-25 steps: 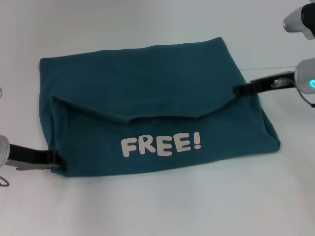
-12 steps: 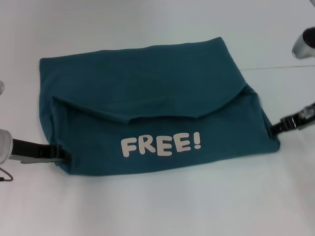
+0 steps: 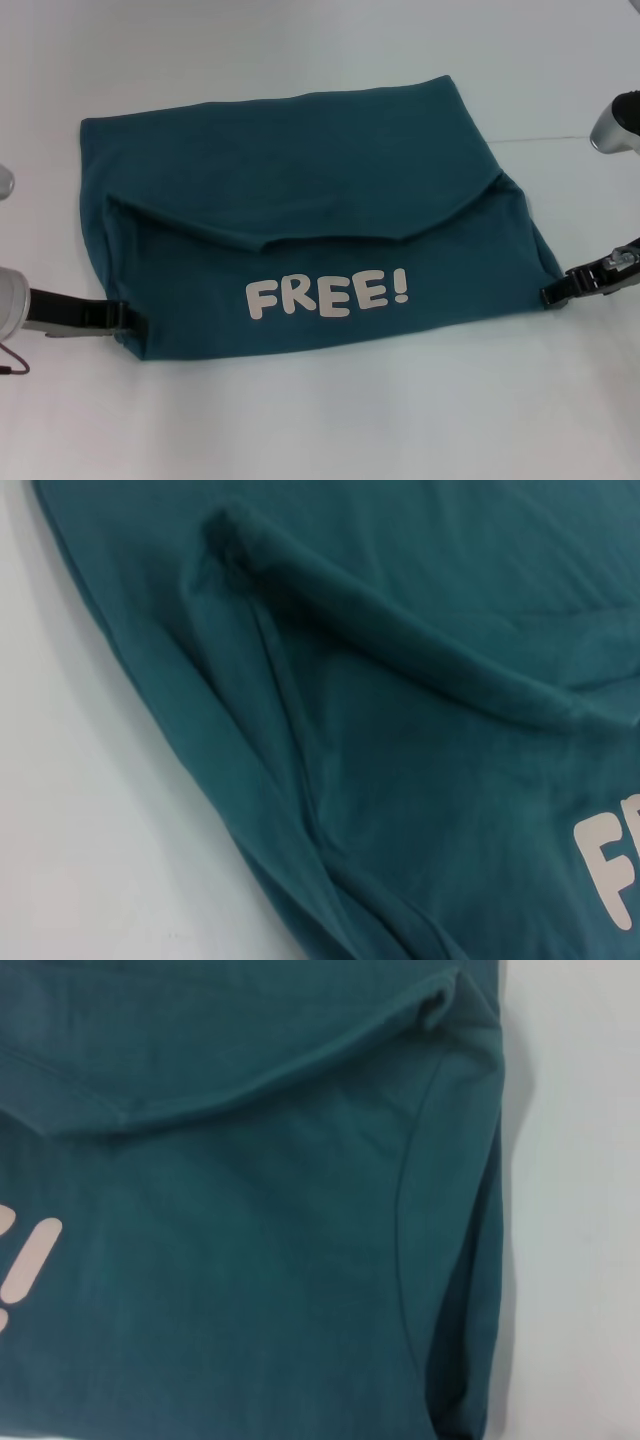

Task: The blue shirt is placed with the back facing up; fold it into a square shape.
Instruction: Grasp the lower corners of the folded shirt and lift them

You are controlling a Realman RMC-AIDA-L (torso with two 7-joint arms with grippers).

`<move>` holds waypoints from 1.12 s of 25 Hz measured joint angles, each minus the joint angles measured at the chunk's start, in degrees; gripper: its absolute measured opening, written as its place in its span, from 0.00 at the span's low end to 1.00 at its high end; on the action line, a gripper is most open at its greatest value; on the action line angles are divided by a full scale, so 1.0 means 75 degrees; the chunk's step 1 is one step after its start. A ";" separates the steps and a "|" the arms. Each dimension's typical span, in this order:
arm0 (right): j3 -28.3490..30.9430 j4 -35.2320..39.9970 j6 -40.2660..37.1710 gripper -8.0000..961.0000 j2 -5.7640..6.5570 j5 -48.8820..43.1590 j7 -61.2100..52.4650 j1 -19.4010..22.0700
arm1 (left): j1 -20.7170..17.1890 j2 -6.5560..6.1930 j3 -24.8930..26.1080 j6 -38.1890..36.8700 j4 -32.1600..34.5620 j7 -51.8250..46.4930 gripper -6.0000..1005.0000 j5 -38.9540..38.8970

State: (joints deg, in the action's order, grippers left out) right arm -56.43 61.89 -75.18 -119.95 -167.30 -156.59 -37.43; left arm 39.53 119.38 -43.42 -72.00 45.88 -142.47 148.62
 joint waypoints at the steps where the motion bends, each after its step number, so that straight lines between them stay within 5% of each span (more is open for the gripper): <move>1: 0.0009 -0.0002 0.0010 0.93 0.0000 0.0022 0.0018 0.0017 | -0.0009 0.0005 0.0000 0.0000 0.0000 0.0000 0.12 0.0000; 28: -0.0028 -0.0349 0.0605 0.92 0.0026 0.0503 0.0190 0.0087 | -0.0029 0.0066 0.0001 0.0046 -0.0013 0.0070 0.12 -0.0011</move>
State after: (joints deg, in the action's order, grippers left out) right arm -56.64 59.27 -70.64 -119.76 -163.52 -155.16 -36.77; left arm 39.31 119.88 -43.42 -71.65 45.79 -141.95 148.53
